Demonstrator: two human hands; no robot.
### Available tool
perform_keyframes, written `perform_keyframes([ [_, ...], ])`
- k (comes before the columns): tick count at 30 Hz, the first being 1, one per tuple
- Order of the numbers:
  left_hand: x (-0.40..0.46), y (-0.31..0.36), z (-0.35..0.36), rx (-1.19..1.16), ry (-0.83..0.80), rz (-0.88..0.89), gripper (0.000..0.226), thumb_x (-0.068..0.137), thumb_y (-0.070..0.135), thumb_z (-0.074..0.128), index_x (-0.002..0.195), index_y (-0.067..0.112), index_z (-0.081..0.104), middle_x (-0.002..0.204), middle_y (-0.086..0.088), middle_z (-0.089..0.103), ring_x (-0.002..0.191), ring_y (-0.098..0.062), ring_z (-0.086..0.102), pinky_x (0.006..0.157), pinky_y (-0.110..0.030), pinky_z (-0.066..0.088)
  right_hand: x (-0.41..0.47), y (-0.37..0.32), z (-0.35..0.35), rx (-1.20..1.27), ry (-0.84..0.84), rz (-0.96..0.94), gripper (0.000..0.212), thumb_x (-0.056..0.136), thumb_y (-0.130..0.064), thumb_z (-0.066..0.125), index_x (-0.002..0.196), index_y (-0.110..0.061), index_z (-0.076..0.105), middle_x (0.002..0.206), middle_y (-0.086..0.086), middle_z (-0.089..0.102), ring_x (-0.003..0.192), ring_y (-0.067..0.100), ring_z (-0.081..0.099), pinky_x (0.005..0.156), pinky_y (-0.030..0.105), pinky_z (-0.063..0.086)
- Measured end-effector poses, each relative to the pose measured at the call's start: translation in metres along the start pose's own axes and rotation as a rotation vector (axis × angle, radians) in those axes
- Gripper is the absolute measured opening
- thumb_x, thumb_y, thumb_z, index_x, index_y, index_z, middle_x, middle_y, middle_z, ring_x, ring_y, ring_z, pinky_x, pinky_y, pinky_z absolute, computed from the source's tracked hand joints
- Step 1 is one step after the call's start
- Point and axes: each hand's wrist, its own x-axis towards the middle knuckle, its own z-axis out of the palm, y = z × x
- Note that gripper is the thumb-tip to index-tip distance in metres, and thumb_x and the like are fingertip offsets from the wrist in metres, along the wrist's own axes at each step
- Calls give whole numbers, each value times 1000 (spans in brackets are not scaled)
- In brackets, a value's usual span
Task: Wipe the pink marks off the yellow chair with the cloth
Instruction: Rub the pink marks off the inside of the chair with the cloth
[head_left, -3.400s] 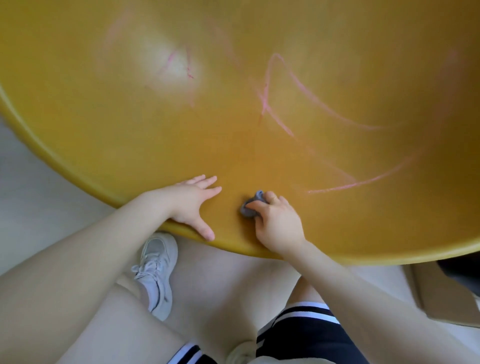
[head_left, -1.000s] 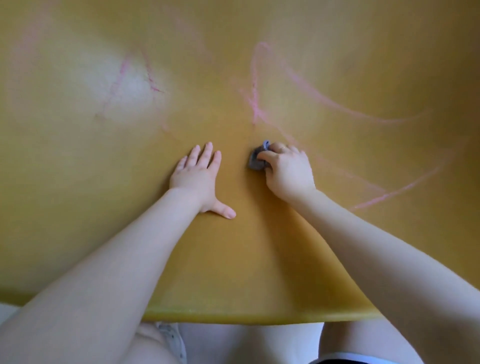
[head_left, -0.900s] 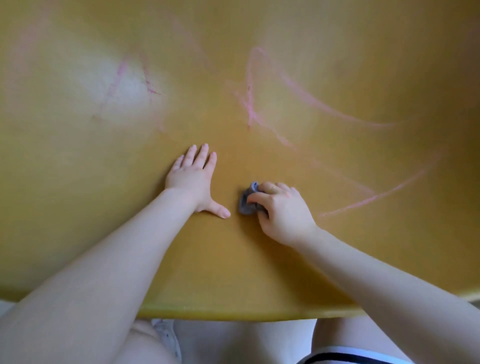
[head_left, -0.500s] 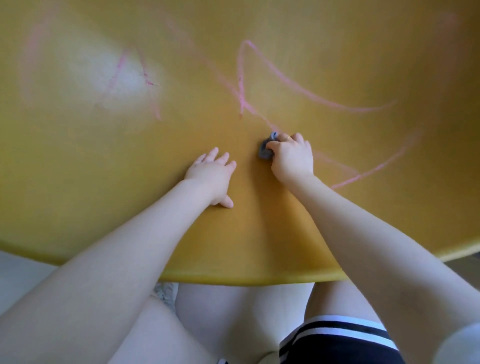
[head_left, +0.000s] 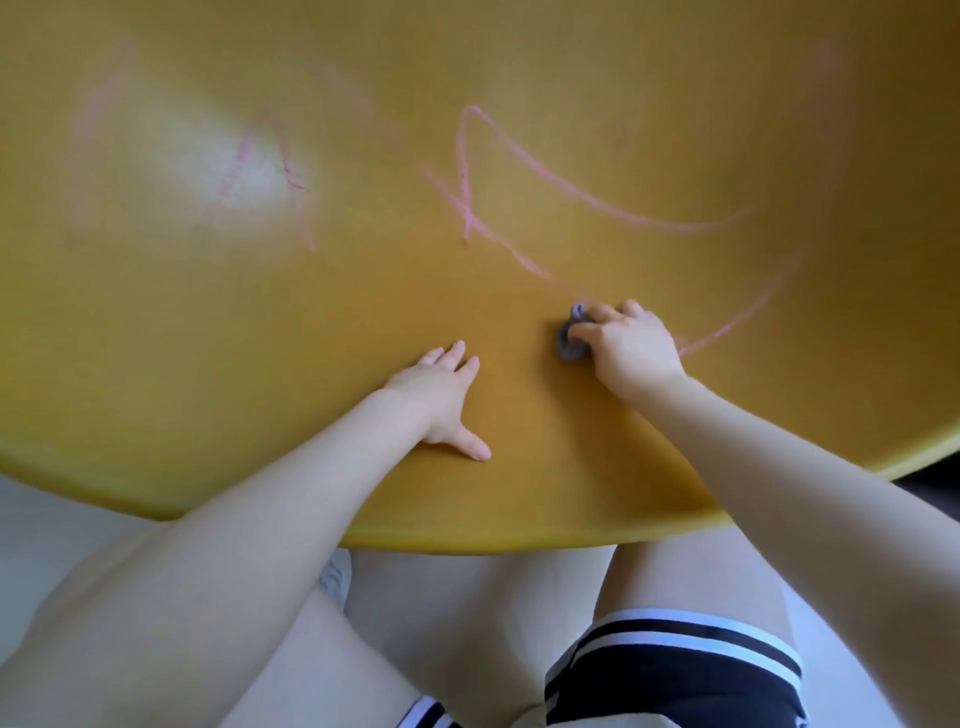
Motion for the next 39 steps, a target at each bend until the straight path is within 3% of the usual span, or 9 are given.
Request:
perform_keyframes([
  [4, 0, -2, 2, -12, -3, -2, 116, 70, 63, 66, 150, 21, -6, 157, 1, -16, 145, -20, -7, 118, -38, 12, 16, -10, 1, 66, -26, 172, 31, 90, -11, 46, 116, -21, 61, 117, 7, 55, 101, 29, 44, 75, 29, 29],
  [12, -4, 4, -5, 81, -63, -33, 119, 69, 69, 62, 149, 21, -12, 156, 0, -20, 145, -22, -8, 118, -41, 13, -90, -45, -13, 332, -122, -180, 29, 73, -6, 52, 92, -14, 72, 84, 14, 59, 65, 30, 48, 62, 36, 47],
  [17, -5, 11, -6, 129, -82, -68, 116, 72, 69, 58, 149, 19, -14, 156, -2, -21, 146, -22, -7, 117, -42, 16, -27, -4, -5, 173, -91, -17, 29, 87, -14, 54, 113, -18, 65, 115, 16, 54, 105, 33, 51, 86, 33, 42],
  [23, -5, 5, 5, -43, 21, -46, 115, 71, 57, 69, 151, 17, -3, 158, 1, -14, 146, -19, -5, 118, -35, 10, -17, -8, 3, 50, 23, 202, 33, 90, -13, 46, 120, -12, 59, 117, 17, 50, 105, 34, 44, 84, 35, 36],
  [26, -3, -2, 9, -88, 59, -30, 115, 68, 57, 71, 151, 20, 0, 158, 3, -13, 146, -17, -6, 118, -34, 9, -59, -46, 6, 277, -22, 99, 28, 86, -12, 54, 111, -13, 65, 107, 16, 56, 96, 36, 50, 83, 35, 38],
  [29, -2, -1, 11, -107, 56, -30, 115, 68, 56, 72, 151, 21, 0, 158, 2, -14, 146, -17, -6, 119, -34, 10, -99, -80, -2, 417, -3, -62, 20, 71, -7, 61, 88, -12, 72, 81, 15, 60, 65, 36, 54, 66, 38, 47],
  [33, -2, 1, 9, -107, 47, -41, 115, 68, 56, 72, 151, 22, 0, 157, 4, -15, 145, -17, -7, 118, -34, 10, -103, -71, -9, 381, -46, -188, 19, 63, -15, 62, 77, -19, 74, 69, 11, 60, 51, 30, 50, 48, 29, 44],
  [36, -4, 0, 10, -115, 51, -45, 114, 69, 56, 72, 151, 23, 0, 157, 5, -15, 145, -16, -7, 118, -36, 11, -81, -34, -19, 148, -28, -106, 13, 75, -23, 65, 84, -24, 74, 81, 12, 63, 69, 33, 57, 56, 30, 43],
  [39, -5, 1, 10, -110, 48, -56, 112, 70, 57, 70, 151, 23, 0, 157, 5, -15, 145, -16, -7, 118, -37, 8, -64, 3, -24, 5, -100, 221, 25, 94, -25, 49, 113, -24, 65, 113, 12, 55, 101, 33, 48, 77, 32, 38],
])
